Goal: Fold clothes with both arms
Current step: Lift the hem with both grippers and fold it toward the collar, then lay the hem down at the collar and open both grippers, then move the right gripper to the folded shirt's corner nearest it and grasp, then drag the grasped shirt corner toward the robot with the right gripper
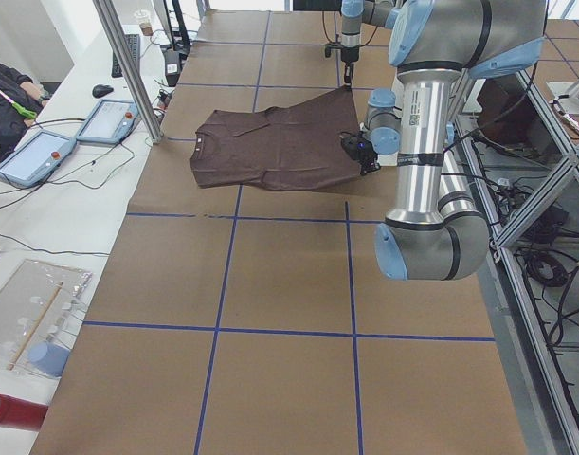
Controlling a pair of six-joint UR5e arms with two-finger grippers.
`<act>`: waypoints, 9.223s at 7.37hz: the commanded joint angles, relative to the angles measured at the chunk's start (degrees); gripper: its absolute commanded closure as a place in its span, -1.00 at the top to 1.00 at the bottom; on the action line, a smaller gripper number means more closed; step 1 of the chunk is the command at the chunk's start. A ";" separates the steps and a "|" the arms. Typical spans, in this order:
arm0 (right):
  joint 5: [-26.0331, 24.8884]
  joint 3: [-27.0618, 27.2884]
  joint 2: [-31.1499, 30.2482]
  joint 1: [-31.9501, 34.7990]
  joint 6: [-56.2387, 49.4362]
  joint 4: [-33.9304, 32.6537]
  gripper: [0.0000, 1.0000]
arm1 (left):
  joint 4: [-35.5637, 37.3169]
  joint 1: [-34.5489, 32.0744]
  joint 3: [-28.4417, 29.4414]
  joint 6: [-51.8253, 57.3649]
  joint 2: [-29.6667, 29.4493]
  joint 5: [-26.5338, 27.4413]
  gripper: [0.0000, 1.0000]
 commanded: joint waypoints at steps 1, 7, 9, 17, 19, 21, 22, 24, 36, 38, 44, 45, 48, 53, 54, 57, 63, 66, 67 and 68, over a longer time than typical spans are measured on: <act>0.74 2.29 -1.65 -2.37 -0.13 -0.02 -1.00 | 2.40 3.39 -3.64 0.07 -0.55 -0.19 -1.00; 8.53 -8.38 10.44 22.80 -14.19 0.42 -1.00 | 7.92 -22.30 -2.87 23.14 -6.41 -6.95 -1.00; 8.73 -16.11 17.03 29.06 -16.64 0.42 -1.00 | 8.72 -31.89 5.62 28.87 -14.13 -10.54 -1.00; 5.48 -60.09 38.60 37.00 -19.20 20.64 -1.00 | -13.58 -42.30 44.39 36.99 -29.18 -10.38 -1.00; 5.48 -60.19 38.34 37.00 -19.20 20.73 -1.00 | -16.92 -43.09 49.24 36.81 -30.87 -10.29 -1.00; 5.48 -60.36 38.34 36.73 -19.20 20.90 -1.00 | -21.66 -45.28 54.07 36.89 -31.40 -10.29 -1.00; 5.40 -60.54 38.25 36.82 -19.20 20.90 -1.00 | -22.38 -46.16 55.40 36.98 -31.83 -10.29 -1.00; 5.22 -61.07 38.42 37.78 -19.20 20.90 -1.00 | -22.39 -46.26 56.12 36.90 -32.54 -10.29 -1.00; 6.00 -60.81 38.60 36.82 -19.81 20.90 1.00 | -22.21 -45.91 56.20 37.86 -33.33 -10.29 1.00; 8.20 -56.36 33.72 35.08 -19.64 20.90 1.00 | -21.51 -46.44 55.59 38.30 -33.25 -10.56 1.00; 7.68 -44.28 22.52 26.10 -19.20 20.20 0.37 | -20.28 -46.52 50.06 37.77 -32.28 -10.29 1.00; 7.94 -44.37 22.43 26.01 -19.29 20.20 0.24 | -20.28 -46.52 49.70 37.69 -32.19 -10.29 1.00; 8.38 -44.19 21.47 25.84 -19.82 20.20 0.06 | -20.28 -46.61 49.18 37.60 -32.10 -10.38 1.00; 9.43 -41.30 19.71 24.87 -19.99 20.02 -1.00 | -20.19 -46.61 48.38 37.51 -32.01 -10.38 1.00; 9.09 -36.94 16.14 23.91 -19.99 20.02 -1.00 | -20.19 -46.61 48.38 37.42 -32.01 -10.38 1.00; 7.51 -11.13 -7.30 12.96 -19.29 20.11 -1.00 | -20.19 -46.52 47.42 35.15 -32.10 -10.38 1.00; 7.60 -5.61 -7.49 6.90 -14.37 21.43 1.00 | -15.83 -40.49 36.75 32.16 -28.53 -13.89 1.00; 7.33 -7.01 -2.64 19.39 -14.46 21.43 1.00 | -8.60 -23.73 26.67 6.12 -23.49 -10.24 0.86; 7.15 -7.54 -1.75 20.98 -14.46 21.43 1.00 | -8.50 -18.63 28.41 2.39 -24.10 -6.90 0.78; 7.15 -8.67 -0.09 21.70 -14.46 21.43 1.00 | -8.50 -18.23 30.95 1.31 -24.45 -6.34 0.72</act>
